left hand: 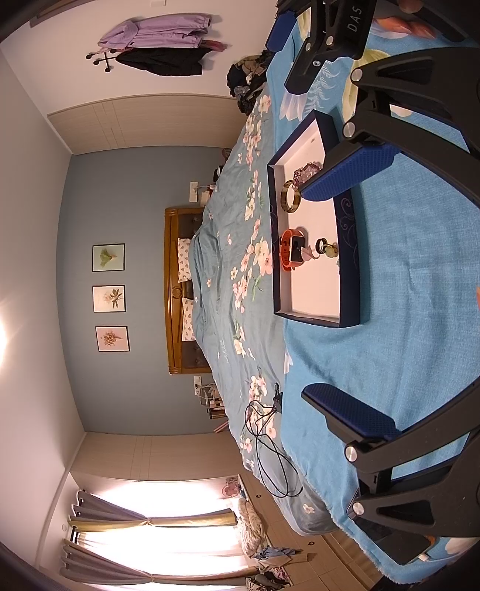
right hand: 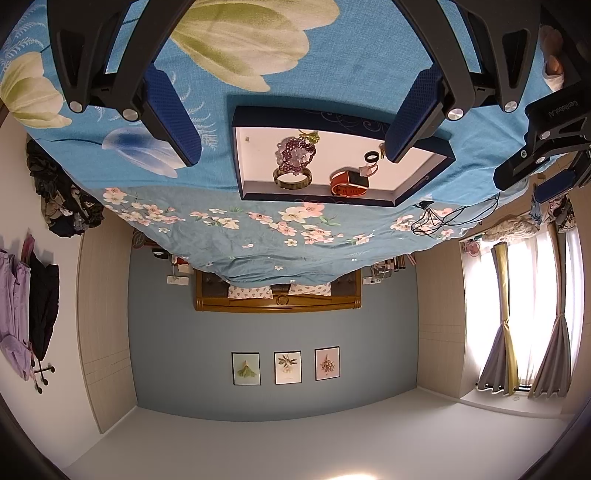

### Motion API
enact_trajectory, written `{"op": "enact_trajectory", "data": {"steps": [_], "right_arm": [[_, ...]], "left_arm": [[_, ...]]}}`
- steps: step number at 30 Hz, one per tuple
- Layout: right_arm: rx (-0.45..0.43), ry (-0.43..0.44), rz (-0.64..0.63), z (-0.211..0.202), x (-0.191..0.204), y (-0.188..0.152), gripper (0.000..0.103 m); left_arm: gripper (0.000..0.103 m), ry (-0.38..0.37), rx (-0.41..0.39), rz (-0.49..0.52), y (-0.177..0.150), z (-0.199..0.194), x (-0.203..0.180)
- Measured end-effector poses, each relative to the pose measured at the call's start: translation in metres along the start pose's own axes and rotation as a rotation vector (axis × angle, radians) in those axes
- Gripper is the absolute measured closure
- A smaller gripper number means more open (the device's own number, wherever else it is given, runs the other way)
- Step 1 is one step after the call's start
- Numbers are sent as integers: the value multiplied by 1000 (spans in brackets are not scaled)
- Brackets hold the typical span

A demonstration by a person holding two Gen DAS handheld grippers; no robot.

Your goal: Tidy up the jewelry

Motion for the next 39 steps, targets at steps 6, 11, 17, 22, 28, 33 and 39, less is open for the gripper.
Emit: {"op": "enact_trajectory", "data": {"steps": [6,11,17,22,28,33,39], "right_arm": [[2,3,3,1,0,0,7],[2,3,4,1,0,0,7],[4,5,5,2,0,-1,7],[10,6,8,3,1,-2,7],[10,5,6,3,0,-2,7],[12,7,7,3,0,-2,7],[36,-2,-22,6,-11,-2,7]], "left_arm": [[6,0,1,0,0,0,0],[6,1,4,0,-1,0,0],[6,1,5,-1,-1,0,0],[6,-2,8,-1,-2,-1,0],[6,-2,10,-5,-4,-2,0],[6,4,13,-15,-5,-2,3],[6,27,38,-6,-2,5,6]]}}
Point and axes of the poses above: each gripper's, at about its wrist camera, not at the fingertips, and z roughly the way its jaws point, x to its left, y to its top, the point moved 6 cm from there along z, roughly the way its jaws point, and after that the axes turned 2 degrees about z, right-handed, at the moved point
